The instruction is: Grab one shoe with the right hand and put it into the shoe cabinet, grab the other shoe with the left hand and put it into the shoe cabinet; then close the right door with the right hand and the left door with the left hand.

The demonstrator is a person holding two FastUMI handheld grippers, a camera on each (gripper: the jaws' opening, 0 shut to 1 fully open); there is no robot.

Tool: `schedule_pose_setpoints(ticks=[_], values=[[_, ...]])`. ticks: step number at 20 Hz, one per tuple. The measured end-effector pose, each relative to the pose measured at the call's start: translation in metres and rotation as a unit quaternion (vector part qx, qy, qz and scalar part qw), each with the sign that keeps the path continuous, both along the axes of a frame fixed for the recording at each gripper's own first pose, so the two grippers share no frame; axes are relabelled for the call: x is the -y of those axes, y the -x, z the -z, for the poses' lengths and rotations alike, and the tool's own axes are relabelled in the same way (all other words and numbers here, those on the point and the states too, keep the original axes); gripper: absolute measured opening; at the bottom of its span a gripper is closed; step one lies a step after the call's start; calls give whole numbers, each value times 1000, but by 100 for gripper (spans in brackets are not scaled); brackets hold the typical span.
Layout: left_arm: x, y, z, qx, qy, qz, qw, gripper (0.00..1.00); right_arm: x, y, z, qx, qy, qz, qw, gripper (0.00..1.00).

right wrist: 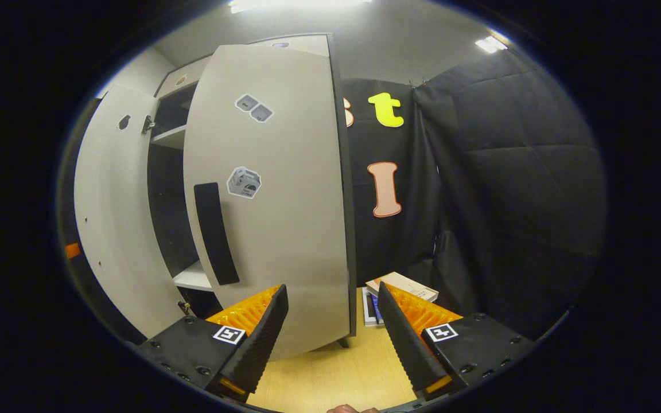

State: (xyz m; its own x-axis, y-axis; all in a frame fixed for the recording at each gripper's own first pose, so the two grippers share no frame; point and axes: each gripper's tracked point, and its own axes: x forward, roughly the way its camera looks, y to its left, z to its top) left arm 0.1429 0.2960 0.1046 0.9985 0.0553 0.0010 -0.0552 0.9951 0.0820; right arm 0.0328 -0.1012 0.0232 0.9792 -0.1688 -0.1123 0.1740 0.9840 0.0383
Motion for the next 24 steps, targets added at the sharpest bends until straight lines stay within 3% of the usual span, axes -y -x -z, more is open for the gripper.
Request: schedule_pose_setpoints(ticks=[3,8,10,11,13,17,20,24], values=[[-2,-33,-6,-15,-42,12,999,99,-6,21,14,-19,9,-5,1000,98],[39,-56,-19,-8,-56,59,997,96,1,39,30,-27,-3,8,1000,98],[47,-61,-23,-8,-66,53,996,99,8,37,38,-36,-15,10,999,93],[47,-63,-28,-5,-79,47,996,97,13,34,38,-39,-18,9,999,98],[52,-65,-36,-2,-86,41,995,93,27,27,38,-40,-19,5,999,98],[63,-60,-26,-19,-42,26,999,91,60,6,39,-41,-53,0,998,98],[94,-53,-25,-20,-59,20,998,90,74,-11,38,-33,-65,-8,997,98],[153,-57,-17,-13,-52,17,998,91,91,-30,39,-37,-33,-13,999,98]])
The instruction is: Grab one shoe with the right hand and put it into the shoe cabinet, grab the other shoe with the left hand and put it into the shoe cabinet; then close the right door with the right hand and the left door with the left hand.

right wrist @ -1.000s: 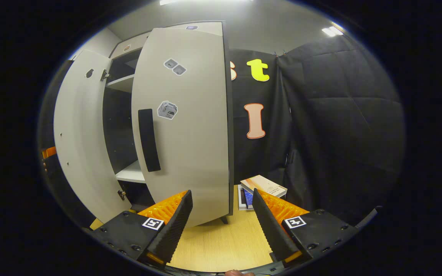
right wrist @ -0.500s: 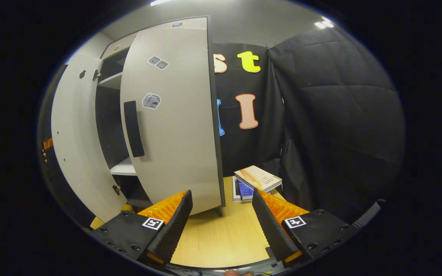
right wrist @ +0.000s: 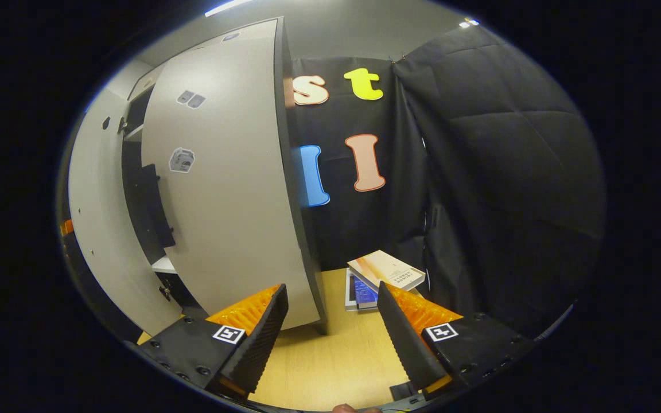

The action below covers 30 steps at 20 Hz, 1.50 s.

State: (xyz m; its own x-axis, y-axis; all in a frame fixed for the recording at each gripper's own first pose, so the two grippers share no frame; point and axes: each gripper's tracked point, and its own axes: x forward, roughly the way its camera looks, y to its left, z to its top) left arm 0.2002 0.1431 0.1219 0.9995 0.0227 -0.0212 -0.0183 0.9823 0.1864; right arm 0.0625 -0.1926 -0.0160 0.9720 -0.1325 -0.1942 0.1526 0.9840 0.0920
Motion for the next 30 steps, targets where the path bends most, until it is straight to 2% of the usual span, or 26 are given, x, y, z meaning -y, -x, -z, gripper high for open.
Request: schedule_pose_setpoints(ticks=[3,5,7,9,11,14,17,18,19,22,23,24,27,30], values=[[49,-6,8,11,-14,-14,1000,90,9,-8,-2,9,6,-7,1000,98],[87,-17,12,22,-21,-8,999,91,10,-10,2,7,10,-20,1000,98],[123,-37,19,28,-30,5,999,91,9,-13,0,2,34,-37,999,98],[136,-47,24,35,-50,-12,998,91,11,-11,-12,12,69,-43,997,98],[138,-44,22,43,-38,-26,998,91,5,-11,-21,25,87,-48,995,98],[145,-27,28,38,8,14,999,92,-17,-8,-26,40,83,-61,994,98],[140,2,22,50,34,32,998,91,-37,-7,-28,39,71,-78,994,98],[140,12,20,53,39,42,997,91,-44,-6,-27,37,65,-83,994,93],[139,22,17,53,38,52,996,91,-49,-7,-26,36,60,-84,994,98],[127,51,19,56,29,55,996,91,-64,-7,-23,36,41,-77,996,98],[124,60,23,52,32,55,997,91,-68,-6,-21,35,32,-73,996,93],[121,69,28,49,39,55,996,94,-74,-4,-19,36,26,-71,997,98],[113,93,37,53,62,55,995,91,-85,0,-16,39,25,-68,997,98],[107,116,47,48,49,44,997,91,-96,5,-9,38,22,-75,996,98]])
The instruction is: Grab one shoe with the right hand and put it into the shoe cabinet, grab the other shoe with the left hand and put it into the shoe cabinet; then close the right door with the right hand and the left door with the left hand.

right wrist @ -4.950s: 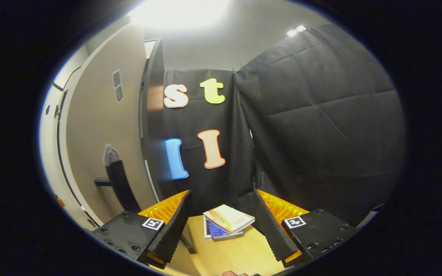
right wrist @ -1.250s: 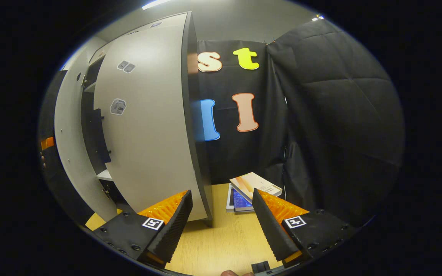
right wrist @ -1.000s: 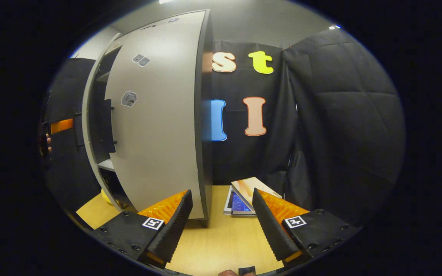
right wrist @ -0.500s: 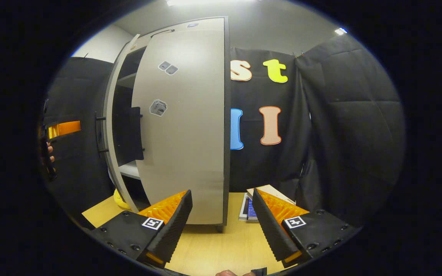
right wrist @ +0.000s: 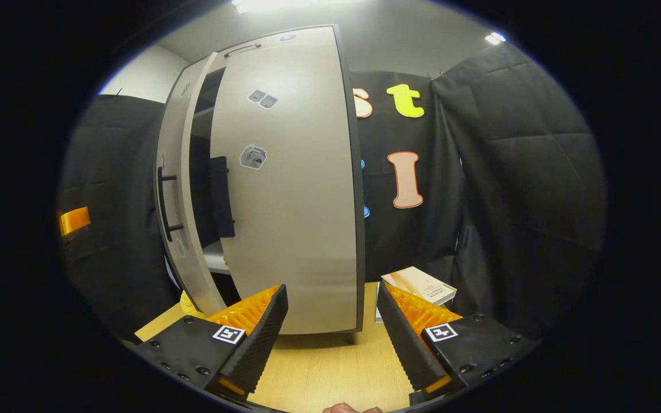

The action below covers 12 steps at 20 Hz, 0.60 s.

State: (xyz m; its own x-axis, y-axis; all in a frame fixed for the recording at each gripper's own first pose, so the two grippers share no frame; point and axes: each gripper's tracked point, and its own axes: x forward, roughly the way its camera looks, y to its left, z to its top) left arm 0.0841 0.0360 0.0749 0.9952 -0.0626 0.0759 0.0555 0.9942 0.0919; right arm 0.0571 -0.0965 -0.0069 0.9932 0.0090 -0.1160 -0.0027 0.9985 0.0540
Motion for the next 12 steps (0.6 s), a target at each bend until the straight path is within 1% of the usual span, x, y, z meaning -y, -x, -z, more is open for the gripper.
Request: schedule_pose_setpoints(ticks=[1,2,3,4,5,6,7,8,9,10,11,12], values=[[0,5,4,-2,-4,-4,1000,91,-3,1,2,-4,-2,-2,1000,98],[0,10,8,-6,-4,-5,1000,94,-6,1,6,-10,-3,-5,1000,98],[0,14,11,-6,-3,-8,1000,94,-10,-1,9,-16,-3,-10,1000,98],[-3,18,13,-6,1,-11,1000,91,-15,-1,10,-23,-2,-16,1000,98],[-6,21,15,-7,5,-14,1000,96,-18,-3,10,-27,-3,-20,999,98],[-10,25,18,-9,9,-18,1000,91,-22,-4,8,-30,-5,-24,999,98],[-13,27,21,-14,10,-22,1000,94,-27,-6,7,-31,-10,-28,999,98],[-18,31,25,-18,9,-26,999,91,-33,-7,5,-32,-16,-33,999,98],[-22,36,27,-21,7,-31,999,91,-38,-8,4,-34,-20,-37,999,98],[-26,40,29,-22,5,-35,999,94,-44,-8,5,-37,-21,-42,998,98],[-31,45,30,-24,4,-38,999,91,-50,-9,4,-38,-19,-46,998,98],[-35,50,29,-25,2,-42,999,94,-55,-8,4,-38,-16,-49,998,98]])
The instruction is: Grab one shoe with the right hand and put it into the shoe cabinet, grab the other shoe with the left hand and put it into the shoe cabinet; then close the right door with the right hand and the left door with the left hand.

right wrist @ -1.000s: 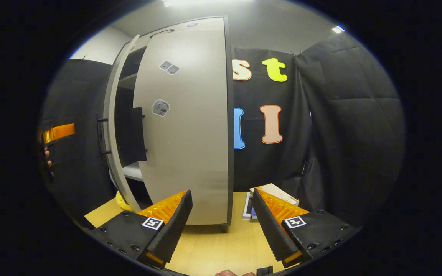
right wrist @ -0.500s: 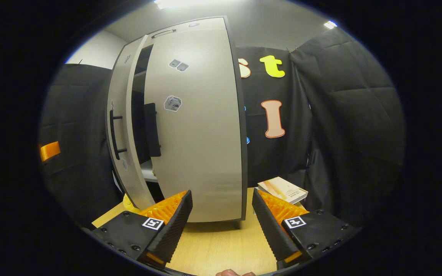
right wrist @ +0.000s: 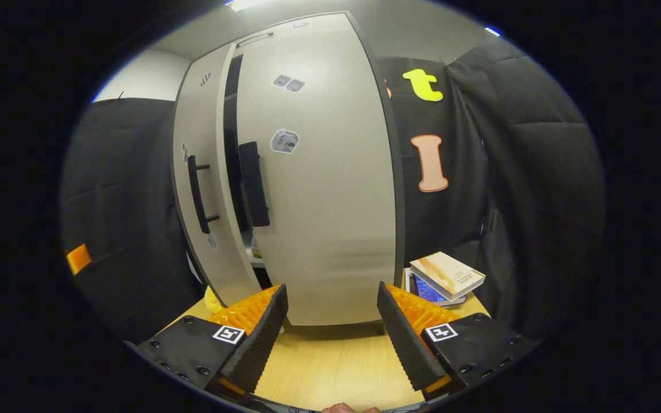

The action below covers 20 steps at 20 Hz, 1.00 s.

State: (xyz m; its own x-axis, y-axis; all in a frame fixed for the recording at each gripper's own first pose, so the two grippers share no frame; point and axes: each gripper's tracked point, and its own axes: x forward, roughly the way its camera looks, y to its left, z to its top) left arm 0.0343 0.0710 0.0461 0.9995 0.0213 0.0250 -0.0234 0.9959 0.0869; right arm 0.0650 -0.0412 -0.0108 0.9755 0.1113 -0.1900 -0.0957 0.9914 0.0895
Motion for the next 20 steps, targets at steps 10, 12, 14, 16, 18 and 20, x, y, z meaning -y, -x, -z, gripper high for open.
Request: schedule_pose_setpoints(ticks=[10,12,14,16,18,20], values=[[-46,26,23,-26,-23,16,999,91,-46,12,-5,11,23,15,1000,98],[-54,29,29,-29,-9,27,999,91,-52,8,-10,19,21,27,999,98],[-64,32,36,-38,10,25,999,91,-55,11,-14,25,20,32,999,98],[-75,37,38,-38,16,20,999,91,-58,11,-17,27,25,34,999,98],[-85,33,44,-37,18,14,999,91,-58,12,-22,29,33,38,998,98],[-97,27,45,-31,31,4,999,91,-57,11,-28,30,36,38,998,98]])
